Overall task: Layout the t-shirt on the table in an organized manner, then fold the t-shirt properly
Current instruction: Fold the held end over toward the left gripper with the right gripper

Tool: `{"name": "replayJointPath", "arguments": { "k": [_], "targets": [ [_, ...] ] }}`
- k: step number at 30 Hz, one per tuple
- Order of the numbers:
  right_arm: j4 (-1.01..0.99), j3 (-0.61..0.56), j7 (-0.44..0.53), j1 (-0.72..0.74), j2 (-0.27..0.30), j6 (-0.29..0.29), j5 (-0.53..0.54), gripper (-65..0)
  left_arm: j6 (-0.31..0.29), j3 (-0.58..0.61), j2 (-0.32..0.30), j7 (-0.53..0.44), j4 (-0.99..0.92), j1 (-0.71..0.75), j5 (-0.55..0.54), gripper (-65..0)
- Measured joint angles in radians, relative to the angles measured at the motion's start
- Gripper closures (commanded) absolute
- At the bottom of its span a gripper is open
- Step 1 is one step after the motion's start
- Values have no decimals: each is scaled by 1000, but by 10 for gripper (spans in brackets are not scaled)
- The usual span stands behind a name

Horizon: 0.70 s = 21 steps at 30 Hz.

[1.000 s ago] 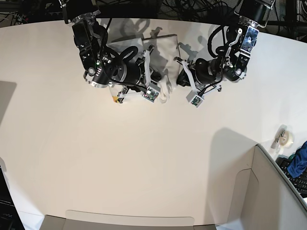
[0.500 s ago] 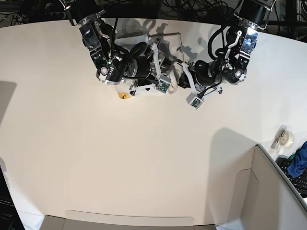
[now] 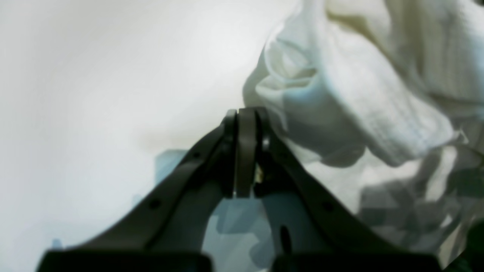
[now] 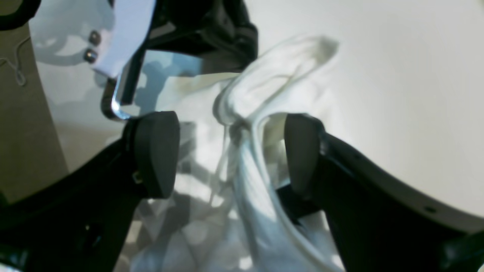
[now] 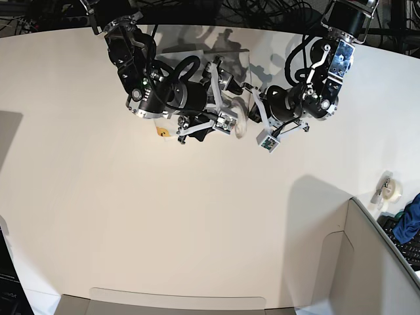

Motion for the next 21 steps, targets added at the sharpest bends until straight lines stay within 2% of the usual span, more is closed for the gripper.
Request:
{"name": "replayJointPath", "arguments": {
  "k": [10,12,13,16,18,21],
  "targets": [
    [63,7,-21,32,-106,0,-11,-423,0,0,-3,-1,-1,0,6,-1],
    [63,27,14,54,-118,0,16,-348,1,0,-3,0,-2,0,11,-1],
    [65,57,16,63,-124,0,37,-280,4,0,-3,-2,-2,0,12,-1],
    [69,219,22,72,-126,3,16,0,4,0,-3,-10,-3,3,11,-1],
    [68,332,7,71,-115,4,6,0,4,0,-3,-11,-3,3,11,-1],
    [69,454,4,60,-68,2,-5,0,4,0,-3,-11,-3,3,14,-1]
  ]
}}
